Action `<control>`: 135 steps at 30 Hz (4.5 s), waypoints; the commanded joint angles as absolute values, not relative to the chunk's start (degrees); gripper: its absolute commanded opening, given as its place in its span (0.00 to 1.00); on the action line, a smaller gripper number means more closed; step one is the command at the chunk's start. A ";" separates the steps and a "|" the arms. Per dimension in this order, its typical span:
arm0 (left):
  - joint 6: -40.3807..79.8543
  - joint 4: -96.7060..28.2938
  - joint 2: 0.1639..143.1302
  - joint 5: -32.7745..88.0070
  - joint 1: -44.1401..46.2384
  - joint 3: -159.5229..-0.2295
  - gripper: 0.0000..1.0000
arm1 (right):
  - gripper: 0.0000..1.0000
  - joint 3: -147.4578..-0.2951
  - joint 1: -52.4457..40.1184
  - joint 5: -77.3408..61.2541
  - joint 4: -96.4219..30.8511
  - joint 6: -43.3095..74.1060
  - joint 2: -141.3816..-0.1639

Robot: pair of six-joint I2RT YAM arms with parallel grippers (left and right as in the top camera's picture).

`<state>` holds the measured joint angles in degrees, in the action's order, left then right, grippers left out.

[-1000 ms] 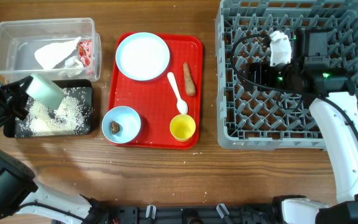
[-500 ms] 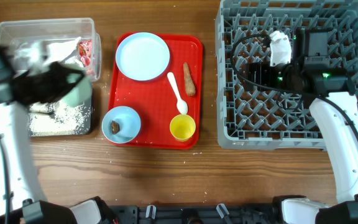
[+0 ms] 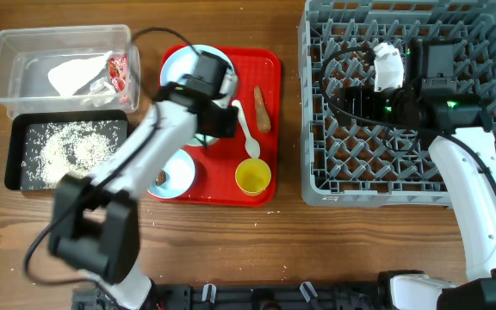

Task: Sort waste into correct bins and load items into the dishwasher rack
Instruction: 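Set the emptied green bowl back on the red tray, then grasp the blue bowl with the brown scrap using the left gripper, then tip the blue bowl over the black tray to dump the scrap, then place the blue bowl back on the red tray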

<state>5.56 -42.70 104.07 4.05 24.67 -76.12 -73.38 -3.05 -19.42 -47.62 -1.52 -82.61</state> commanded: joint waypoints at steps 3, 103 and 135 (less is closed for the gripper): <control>4.71 -40.84 109.67 -3.42 29.65 -75.92 0.05 | 1.00 -74.19 -2.98 -19.11 -48.71 -1.48 -82.30; -6.66 -66.52 99.88 77.06 -43.53 -76.75 0.04 | 1.00 -74.13 -2.98 -19.38 -50.17 0.45 -82.30; 15.33 -53.91 89.30 15.22 18.28 -69.52 0.75 | 1.00 -74.13 -2.98 -19.35 -49.54 0.19 -82.30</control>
<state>15.86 -51.11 91.09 10.79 17.10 -60.62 -73.38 -3.05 -19.42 -50.09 -0.03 -82.61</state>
